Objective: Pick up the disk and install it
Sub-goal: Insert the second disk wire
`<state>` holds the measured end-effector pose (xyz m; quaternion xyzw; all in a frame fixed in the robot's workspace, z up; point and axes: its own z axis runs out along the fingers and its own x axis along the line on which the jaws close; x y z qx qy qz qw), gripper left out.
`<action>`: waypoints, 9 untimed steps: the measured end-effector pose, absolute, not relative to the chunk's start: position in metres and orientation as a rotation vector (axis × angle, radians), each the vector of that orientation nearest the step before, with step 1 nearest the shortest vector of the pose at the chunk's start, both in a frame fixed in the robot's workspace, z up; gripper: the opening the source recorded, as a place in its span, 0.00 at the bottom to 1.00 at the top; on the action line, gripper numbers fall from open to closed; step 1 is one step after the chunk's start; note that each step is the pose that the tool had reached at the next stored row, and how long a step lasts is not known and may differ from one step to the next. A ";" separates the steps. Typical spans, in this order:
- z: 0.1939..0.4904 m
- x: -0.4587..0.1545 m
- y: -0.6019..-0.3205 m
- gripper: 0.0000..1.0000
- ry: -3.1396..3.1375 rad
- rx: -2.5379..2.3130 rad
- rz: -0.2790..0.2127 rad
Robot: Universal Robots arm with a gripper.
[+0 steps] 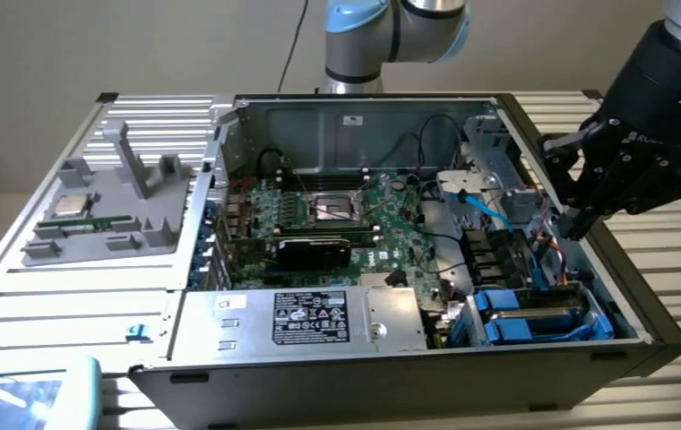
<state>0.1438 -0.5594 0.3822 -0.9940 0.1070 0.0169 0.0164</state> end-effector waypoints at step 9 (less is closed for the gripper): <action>0.382 0.144 -0.558 0.11 0.327 -3.085 0.054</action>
